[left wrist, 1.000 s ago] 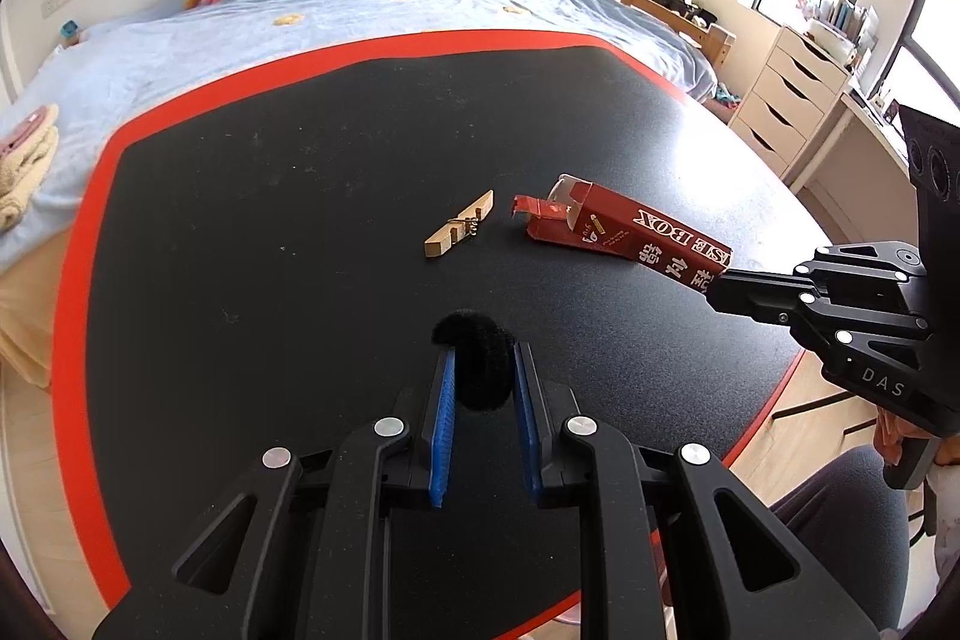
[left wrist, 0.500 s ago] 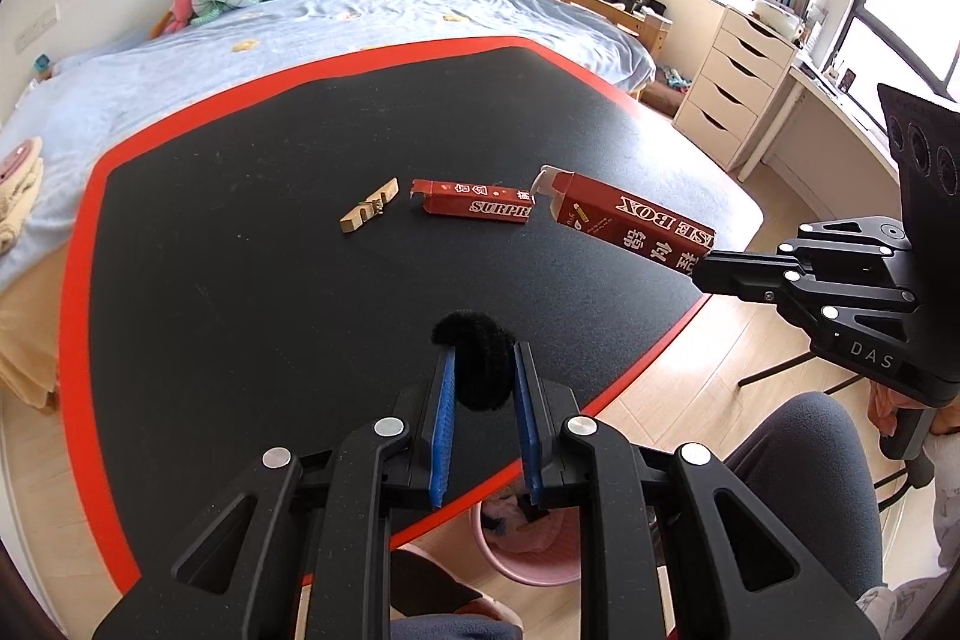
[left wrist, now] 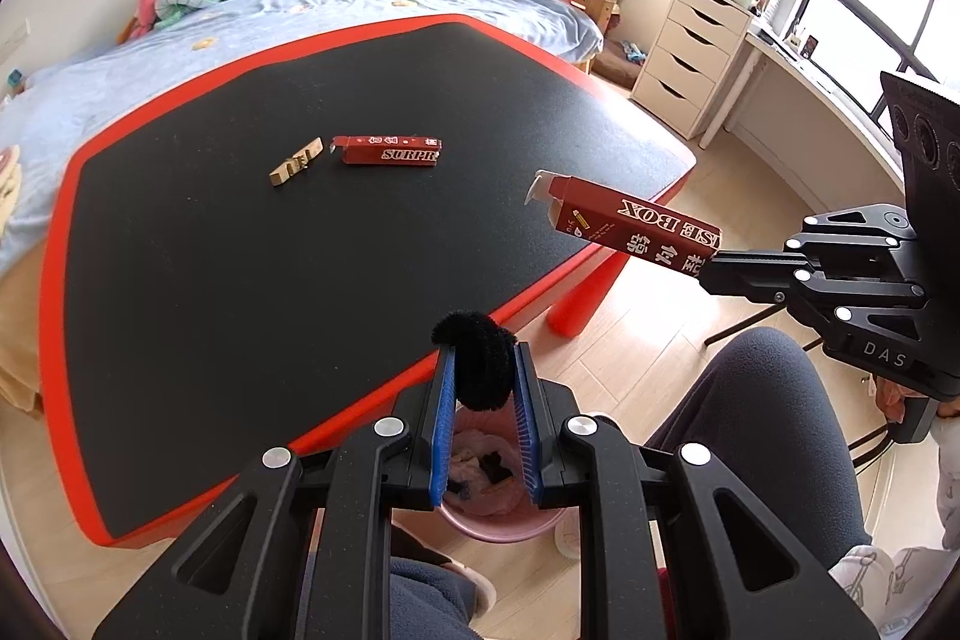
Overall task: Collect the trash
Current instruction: 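Carry the black item and red box over the pink wastebasket and open both grippers, then move both grippers back over the table toward the clothespin and second red box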
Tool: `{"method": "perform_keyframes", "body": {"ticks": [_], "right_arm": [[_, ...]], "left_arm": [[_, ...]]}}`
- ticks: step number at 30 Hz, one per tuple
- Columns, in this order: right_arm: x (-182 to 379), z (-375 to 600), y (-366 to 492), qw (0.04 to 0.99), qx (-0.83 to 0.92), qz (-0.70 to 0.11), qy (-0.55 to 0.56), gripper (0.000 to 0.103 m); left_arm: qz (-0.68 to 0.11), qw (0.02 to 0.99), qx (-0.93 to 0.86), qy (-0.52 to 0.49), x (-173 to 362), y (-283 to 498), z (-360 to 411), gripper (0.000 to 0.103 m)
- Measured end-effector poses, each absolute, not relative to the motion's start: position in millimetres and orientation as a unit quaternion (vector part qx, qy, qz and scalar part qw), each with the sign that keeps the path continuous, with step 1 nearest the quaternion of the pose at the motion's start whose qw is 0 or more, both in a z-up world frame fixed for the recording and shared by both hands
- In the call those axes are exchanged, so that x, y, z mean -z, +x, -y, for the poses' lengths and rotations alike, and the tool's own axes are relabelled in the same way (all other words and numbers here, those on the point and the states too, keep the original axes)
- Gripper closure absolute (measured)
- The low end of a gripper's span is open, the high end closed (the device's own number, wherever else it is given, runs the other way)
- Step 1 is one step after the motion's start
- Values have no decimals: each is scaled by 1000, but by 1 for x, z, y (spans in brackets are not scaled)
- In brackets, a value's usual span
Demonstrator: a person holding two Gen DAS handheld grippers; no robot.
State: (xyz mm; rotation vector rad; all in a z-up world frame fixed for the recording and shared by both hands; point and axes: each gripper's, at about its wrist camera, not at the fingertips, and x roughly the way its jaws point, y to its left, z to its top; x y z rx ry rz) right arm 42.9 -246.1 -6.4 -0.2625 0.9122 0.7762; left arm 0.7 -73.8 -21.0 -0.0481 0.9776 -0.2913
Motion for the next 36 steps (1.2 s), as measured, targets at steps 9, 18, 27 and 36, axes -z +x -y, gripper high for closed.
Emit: {"method": "perform_keyframes", "body": {"ticks": [9,18,27,36], "right_arm": [[26,262,14,805,-360,-455,-122,103],[34,266,5,800,-361,-465,-119,103],[36,264,7,794,-370,-466,-121,100],[39,274,18,814,-331,-463,-117,12]], "left_arm": [[-479,864,153,-20,28,-11,89,85],[-485,859,163,-13,32,-17,98,85],[-485,857,175,-9,34,-17,103,81],[-480,864,155,-13,38,-14,100,12]]}}
